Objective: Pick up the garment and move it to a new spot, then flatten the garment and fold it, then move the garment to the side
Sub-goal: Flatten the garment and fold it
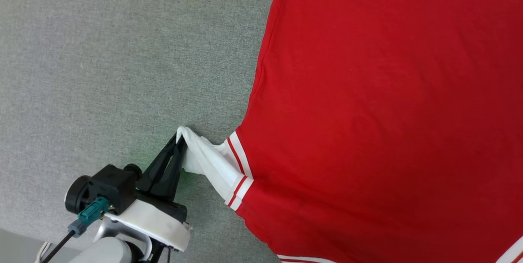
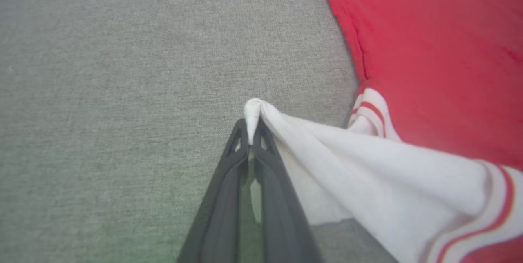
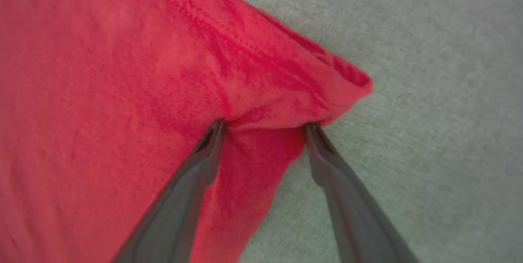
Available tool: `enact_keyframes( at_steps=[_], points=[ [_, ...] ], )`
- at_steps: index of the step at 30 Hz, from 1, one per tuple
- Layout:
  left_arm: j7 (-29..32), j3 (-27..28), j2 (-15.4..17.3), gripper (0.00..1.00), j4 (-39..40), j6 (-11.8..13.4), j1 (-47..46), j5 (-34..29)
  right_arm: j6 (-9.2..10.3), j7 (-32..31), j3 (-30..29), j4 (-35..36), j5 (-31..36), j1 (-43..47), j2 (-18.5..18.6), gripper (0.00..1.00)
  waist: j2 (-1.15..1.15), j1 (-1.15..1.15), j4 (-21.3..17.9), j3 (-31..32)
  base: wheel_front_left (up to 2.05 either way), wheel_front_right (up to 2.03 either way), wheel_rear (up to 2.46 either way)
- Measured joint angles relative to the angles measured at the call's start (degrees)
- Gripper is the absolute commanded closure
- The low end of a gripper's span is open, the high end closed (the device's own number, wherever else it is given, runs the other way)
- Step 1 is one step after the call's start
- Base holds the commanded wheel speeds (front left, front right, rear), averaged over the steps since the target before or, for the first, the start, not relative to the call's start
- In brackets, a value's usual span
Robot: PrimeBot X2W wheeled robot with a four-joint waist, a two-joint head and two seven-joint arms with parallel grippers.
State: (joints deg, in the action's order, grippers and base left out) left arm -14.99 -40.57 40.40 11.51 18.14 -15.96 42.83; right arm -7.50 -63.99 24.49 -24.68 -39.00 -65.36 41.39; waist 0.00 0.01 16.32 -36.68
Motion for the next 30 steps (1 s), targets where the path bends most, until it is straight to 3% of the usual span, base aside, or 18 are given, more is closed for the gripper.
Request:
enact_keyframes(
  at_steps=[3,4,11,15,22,30],
  points=[
    [0.0,0.43,-1.24,1.0,0.08,-0.31,0.03,0.09,0.0,1.47,-0.21,-0.11,-0.26,0.98,-0.07,0.0,0.0,0.0,0.2,-0.22,0.0,0.0,0.0],
    [0.0,0.41,-1.38,1.0,-0.08,-0.48,0.05,0.07,0.01,2.08,-0.01,-0.19,-0.26,1.16,-0.03,1.0,0.0,0.0,0.21,0.0,0.0,0.0,0.0],
    [-0.01,0.51,-1.63,1.0,-1.69,-0.58,0.96,-0.33,0.01,6.71,2.05,-0.64,-1.53,2.7,-0.67,1.0,0.0,0.0,-0.46,3.76,0.0,0.0,0.0],
    [-0.05,0.66,-1.37,1.0,-2.05,-0.23,2.98,-0.07,0.0,10.14,4.61,2.32,-3.79,3.2,0.93,1.0,0.0,0.0,-1.37,7.36,0.0,0.0,0.0],
    [0.02,0.97,0.11,1.0,-1.89,1.41,7.44,1.42,-0.01,15.77,11.09,12.72,-9.37,9.21,9.58,1.0,0.0,0.0,-3.94,14.33,0.0,0.0,0.0],
    [0.16,1.25,1.99,1.0,-1.15,2.67,10.97,2.22,-0.01,22.94,11.27,21.58,-15.11,22.43,20.58,1.0,0.0,-0.01,-8.26,20.48,0.0,0.0,0.0]
  ],
)
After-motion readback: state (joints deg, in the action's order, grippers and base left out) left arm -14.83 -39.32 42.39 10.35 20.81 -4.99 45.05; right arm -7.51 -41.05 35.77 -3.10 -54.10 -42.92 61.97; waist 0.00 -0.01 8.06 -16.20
